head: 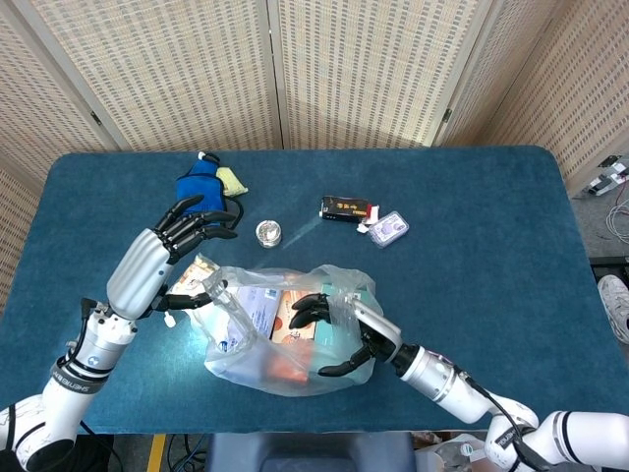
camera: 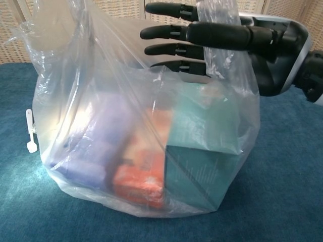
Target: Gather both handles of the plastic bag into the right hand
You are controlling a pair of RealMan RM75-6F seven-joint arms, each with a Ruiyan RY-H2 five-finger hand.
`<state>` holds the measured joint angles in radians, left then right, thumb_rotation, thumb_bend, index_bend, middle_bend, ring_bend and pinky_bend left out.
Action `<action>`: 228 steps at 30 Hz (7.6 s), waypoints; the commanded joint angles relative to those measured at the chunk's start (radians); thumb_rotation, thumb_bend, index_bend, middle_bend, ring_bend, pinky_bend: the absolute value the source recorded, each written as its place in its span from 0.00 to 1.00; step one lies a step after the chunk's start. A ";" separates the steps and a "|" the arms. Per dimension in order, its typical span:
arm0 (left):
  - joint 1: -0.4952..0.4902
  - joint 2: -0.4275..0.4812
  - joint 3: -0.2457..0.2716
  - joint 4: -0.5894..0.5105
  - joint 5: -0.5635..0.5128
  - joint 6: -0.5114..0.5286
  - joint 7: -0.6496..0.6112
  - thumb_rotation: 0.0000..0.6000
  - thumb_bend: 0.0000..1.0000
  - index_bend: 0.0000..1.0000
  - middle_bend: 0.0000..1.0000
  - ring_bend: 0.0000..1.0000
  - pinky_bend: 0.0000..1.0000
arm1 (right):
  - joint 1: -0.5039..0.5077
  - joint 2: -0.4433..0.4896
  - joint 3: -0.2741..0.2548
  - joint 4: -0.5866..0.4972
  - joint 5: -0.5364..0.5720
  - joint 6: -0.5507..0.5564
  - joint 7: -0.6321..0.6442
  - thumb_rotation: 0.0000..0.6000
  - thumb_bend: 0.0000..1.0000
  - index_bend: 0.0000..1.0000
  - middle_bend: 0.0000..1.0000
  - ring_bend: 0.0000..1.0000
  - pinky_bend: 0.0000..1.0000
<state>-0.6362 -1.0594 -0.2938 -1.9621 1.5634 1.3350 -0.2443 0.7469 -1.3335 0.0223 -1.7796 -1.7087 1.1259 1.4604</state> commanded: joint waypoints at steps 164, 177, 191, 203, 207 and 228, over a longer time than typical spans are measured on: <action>-0.267 0.020 -0.123 -0.217 -0.482 -0.273 0.309 1.00 0.24 0.15 0.21 0.18 0.07 | 0.296 -0.059 0.009 0.132 -0.037 0.022 0.010 1.00 0.06 0.24 0.34 0.21 0.13; -0.275 0.038 -0.119 -0.215 -0.518 -0.294 0.321 1.00 0.24 0.13 0.19 0.18 0.07 | 0.312 -0.076 0.027 0.166 0.010 -0.021 0.110 1.00 0.10 0.49 0.47 0.43 0.27; -0.308 0.143 -0.112 -0.223 -0.672 -0.404 0.334 1.00 0.19 0.03 0.11 0.10 0.06 | 0.310 -0.066 0.035 0.185 0.034 -0.039 0.180 1.00 0.10 0.56 0.61 0.68 0.48; -0.275 0.240 -0.098 -0.178 -0.745 -0.392 0.333 1.00 0.19 0.01 0.10 0.10 0.06 | 0.309 -0.057 0.019 0.207 0.014 -0.033 0.315 1.00 0.11 0.59 0.65 0.72 0.53; -0.236 0.255 -0.086 -0.165 -0.718 -0.342 0.334 1.00 0.19 0.01 0.10 0.10 0.06 | 0.310 -0.050 0.024 0.202 0.018 -0.027 0.374 1.00 0.13 0.60 0.67 0.73 0.57; 0.069 0.267 0.073 -0.142 -0.264 -0.003 0.413 1.00 0.19 0.02 0.10 0.10 0.06 | 0.327 0.015 0.093 0.173 0.066 -0.022 0.694 1.00 0.14 0.65 0.70 0.76 0.61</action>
<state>-0.5949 -0.7910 -0.2424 -2.1094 1.2666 1.3067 0.1487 1.0721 -1.3204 0.1124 -1.6053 -1.6454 1.1073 2.1539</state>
